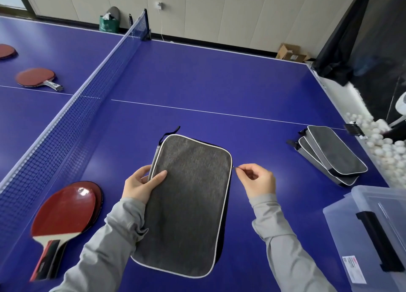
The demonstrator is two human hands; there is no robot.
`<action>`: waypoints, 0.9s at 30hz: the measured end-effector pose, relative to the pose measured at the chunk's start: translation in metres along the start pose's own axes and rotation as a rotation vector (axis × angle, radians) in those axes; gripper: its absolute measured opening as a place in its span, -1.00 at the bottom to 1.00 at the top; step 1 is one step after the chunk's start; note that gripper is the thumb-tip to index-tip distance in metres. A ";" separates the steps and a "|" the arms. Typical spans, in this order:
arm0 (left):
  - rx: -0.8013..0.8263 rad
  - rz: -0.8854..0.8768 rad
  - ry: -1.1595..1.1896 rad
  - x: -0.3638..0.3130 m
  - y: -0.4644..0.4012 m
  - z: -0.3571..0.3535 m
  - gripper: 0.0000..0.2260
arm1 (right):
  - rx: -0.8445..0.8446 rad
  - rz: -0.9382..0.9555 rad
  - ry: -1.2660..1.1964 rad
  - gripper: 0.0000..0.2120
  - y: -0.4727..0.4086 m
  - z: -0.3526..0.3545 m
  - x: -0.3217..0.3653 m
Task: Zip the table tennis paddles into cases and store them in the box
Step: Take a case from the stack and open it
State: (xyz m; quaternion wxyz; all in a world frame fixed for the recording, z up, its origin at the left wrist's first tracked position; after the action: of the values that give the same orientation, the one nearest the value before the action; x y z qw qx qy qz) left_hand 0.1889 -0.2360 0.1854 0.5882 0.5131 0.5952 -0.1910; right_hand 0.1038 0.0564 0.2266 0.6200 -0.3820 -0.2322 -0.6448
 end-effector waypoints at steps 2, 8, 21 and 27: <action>-0.012 0.016 0.011 0.000 0.000 -0.002 -0.78 | 0.029 0.031 0.021 -0.90 0.002 -0.001 0.001; -0.073 -0.030 0.032 -0.001 -0.002 -0.008 -0.81 | 0.031 0.187 0.101 -0.91 0.014 0.000 0.003; -0.384 -0.124 0.105 -0.008 -0.010 0.003 -0.72 | -0.012 0.365 0.287 -0.81 0.060 0.004 -0.008; -0.529 -0.127 0.123 0.003 -0.004 0.001 -0.72 | -0.023 0.262 0.250 -0.82 0.077 0.005 -0.018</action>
State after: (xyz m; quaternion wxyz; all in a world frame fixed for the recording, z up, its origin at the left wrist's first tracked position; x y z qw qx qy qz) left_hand 0.1866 -0.2369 0.1807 0.6514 0.3137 0.6900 -0.0340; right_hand 0.1790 0.0623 0.2020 0.7183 -0.3328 -0.0940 -0.6037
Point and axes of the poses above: each hand's wrist, its own y-axis away from the middle knuckle, its own z-axis out of the back of the hand, x = y × z, the point moved 6 cm from there along -y, towards the middle knuckle, and after that the axes turned 8 degrees about y, right-handed, at the moved point
